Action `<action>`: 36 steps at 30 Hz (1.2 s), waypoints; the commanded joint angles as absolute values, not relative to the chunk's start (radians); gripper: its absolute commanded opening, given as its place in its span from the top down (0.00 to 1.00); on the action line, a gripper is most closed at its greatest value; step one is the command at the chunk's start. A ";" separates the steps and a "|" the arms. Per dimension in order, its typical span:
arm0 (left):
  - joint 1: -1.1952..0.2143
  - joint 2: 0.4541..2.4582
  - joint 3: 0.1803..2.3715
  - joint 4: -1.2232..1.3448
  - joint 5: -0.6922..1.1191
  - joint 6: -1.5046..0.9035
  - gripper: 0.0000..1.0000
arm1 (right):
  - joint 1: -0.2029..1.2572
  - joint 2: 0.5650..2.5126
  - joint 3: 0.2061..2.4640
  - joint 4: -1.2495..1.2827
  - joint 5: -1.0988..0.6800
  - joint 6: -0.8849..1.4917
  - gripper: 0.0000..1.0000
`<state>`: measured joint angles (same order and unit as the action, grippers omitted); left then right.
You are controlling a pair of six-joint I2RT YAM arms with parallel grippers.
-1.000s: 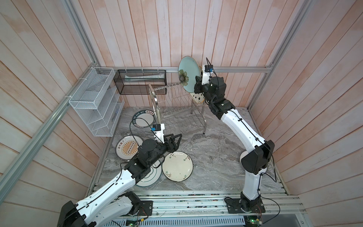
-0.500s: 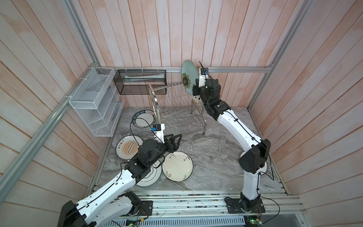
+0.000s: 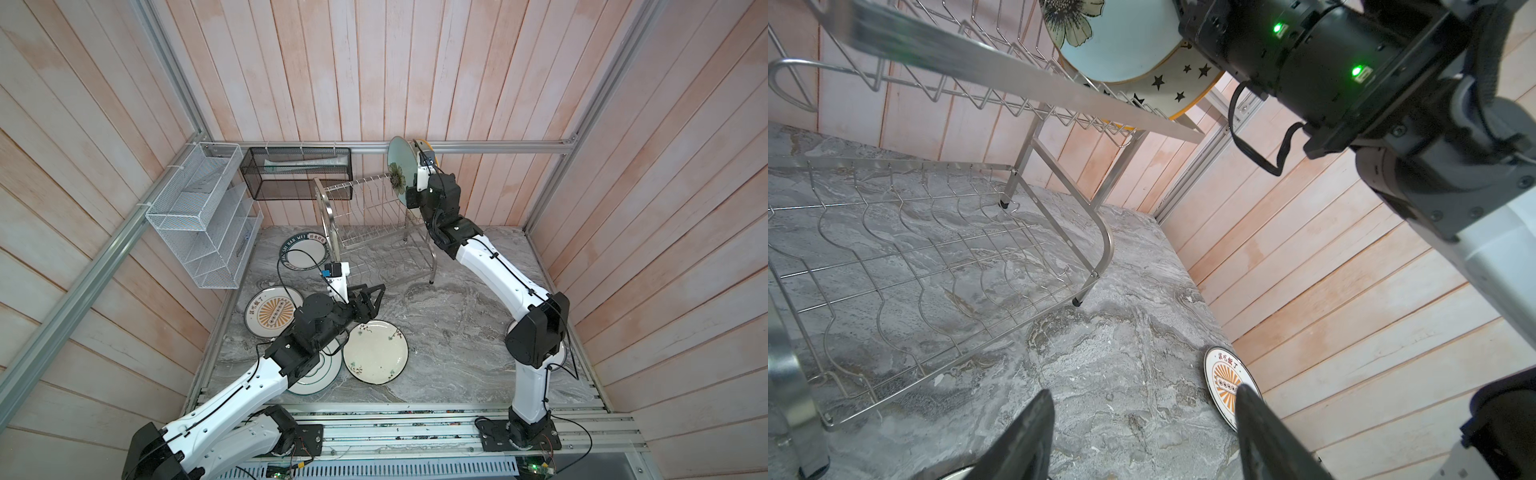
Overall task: Load plates into a dish rack
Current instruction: Place the plate on the dish rack.
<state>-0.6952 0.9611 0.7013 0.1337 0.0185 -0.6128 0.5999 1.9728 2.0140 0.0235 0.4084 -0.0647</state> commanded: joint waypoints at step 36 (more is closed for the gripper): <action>-0.698 0.959 0.722 0.133 0.025 -0.611 0.30 | 0.625 1.812 1.896 0.160 0.454 -0.083 1.00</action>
<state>-0.6952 0.9611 0.7013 0.1337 0.0189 -0.6136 0.6167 1.8717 1.8656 0.0502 0.4488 -0.0986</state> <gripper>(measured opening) 0.698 0.143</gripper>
